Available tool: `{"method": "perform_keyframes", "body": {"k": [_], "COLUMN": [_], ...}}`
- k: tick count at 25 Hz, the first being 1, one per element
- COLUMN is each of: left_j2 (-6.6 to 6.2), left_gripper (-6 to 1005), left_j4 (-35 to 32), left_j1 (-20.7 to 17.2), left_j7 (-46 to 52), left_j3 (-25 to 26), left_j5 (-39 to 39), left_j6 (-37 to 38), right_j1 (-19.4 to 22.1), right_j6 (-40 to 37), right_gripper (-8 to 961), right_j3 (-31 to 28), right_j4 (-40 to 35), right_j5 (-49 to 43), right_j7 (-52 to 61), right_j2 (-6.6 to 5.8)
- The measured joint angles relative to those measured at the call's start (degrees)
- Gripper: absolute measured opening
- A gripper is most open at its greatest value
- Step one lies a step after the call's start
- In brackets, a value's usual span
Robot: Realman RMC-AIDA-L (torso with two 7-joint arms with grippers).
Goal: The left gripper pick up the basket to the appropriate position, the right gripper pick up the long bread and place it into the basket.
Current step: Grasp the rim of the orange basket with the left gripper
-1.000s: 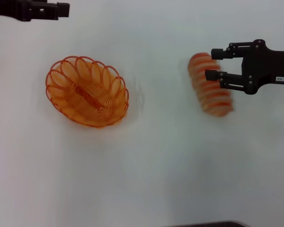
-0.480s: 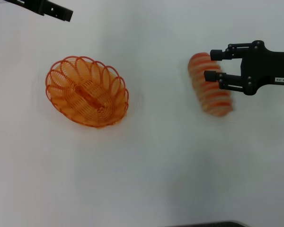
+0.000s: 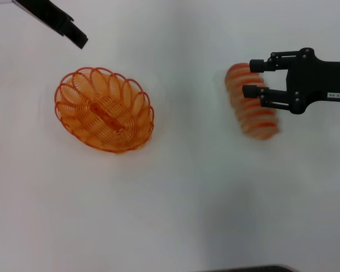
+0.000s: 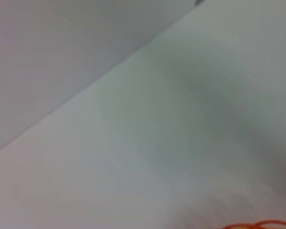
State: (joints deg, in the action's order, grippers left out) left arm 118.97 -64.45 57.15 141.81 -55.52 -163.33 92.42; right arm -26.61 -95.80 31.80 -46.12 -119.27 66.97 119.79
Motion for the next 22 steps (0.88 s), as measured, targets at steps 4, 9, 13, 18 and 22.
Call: {"method": "perform_keyframes", "body": {"k": [4,9,13,18,22], "left_j2": [-1.25,-2.48,-3.29,-3.2,-3.17], "left_gripper": [667,663,676,702,723], "left_j4": [5.9,10.2,14.3,16.0,17.6], "left_j1": [2.7,4.5,5.8,6.2,6.3], "left_j7": [0.0,0.9,2.7,3.5,3.6], "left_j3": [-1.2,-2.9,-6.0,-7.7,-8.3], "left_j5": [-0.2,-0.3,-0.3,-0.4,-0.4], "left_j6": [-0.6,-2.5,-4.8,-7.5,-8.9], "right_j1": [0.0,0.0,-0.1,-0.3,-0.4], "right_j6": [0.0,0.0,0.0,0.2,0.5], "right_gripper": [531,532,532,531,530], "right_j3": [0.0,0.0,0.0,0.0,0.0], "right_j4": [0.1,0.1,0.3,1.3,1.3], "right_j5": [0.0,-0.1,-0.1,-0.2,-0.3], "right_j7": [0.0,0.0,0.0,-0.2,-0.2], "right_j2": [0.0,0.0,0.0,-0.11,-0.07]}}
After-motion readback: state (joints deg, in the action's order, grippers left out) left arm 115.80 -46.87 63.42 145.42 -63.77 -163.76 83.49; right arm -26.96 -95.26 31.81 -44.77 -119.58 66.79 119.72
